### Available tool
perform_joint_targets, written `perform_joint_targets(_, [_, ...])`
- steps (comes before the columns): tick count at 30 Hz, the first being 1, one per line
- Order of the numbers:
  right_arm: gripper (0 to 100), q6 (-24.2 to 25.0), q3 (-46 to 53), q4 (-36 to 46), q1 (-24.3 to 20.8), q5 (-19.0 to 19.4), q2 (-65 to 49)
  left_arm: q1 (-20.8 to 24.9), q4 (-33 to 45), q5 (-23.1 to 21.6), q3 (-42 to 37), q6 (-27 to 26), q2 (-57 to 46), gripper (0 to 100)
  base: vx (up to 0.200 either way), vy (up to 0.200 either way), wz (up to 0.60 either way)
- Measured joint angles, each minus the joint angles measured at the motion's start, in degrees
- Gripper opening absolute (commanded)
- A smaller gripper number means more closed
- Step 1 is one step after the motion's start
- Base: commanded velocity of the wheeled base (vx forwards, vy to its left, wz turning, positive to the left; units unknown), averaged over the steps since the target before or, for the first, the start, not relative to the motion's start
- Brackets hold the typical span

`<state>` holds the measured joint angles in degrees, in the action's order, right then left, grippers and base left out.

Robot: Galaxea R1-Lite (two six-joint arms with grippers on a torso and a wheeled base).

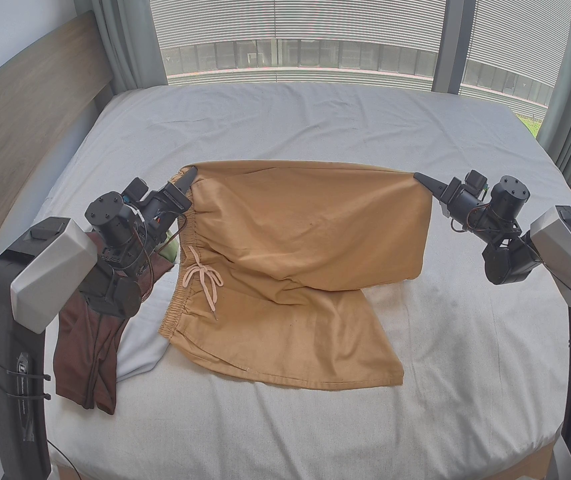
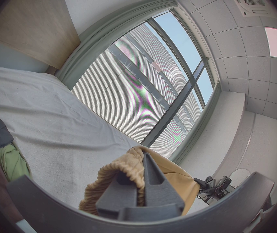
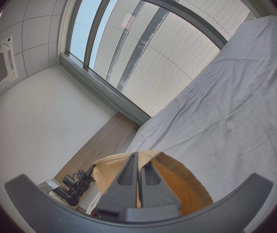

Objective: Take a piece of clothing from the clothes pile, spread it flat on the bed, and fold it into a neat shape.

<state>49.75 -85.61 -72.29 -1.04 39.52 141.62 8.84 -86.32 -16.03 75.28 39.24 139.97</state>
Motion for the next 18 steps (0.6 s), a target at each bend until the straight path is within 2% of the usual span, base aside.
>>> perform_joint_targets(17, [0, 0.0, -15.0, 4.4, 0.0, 0.0, 9.6, -0.2, 5.6, 0.1, 10.7, 1.1, 6.1, 0, 0.0, 0.0, 0.0])
perform_joint_targets(18, [0, 0.0, -15.8, 4.8, 0.0, 0.0, 10.2, -0.2, 5.9, 0.1, 11.2, 1.1, 6.4, 100, 0.0, 0.0, 0.0])
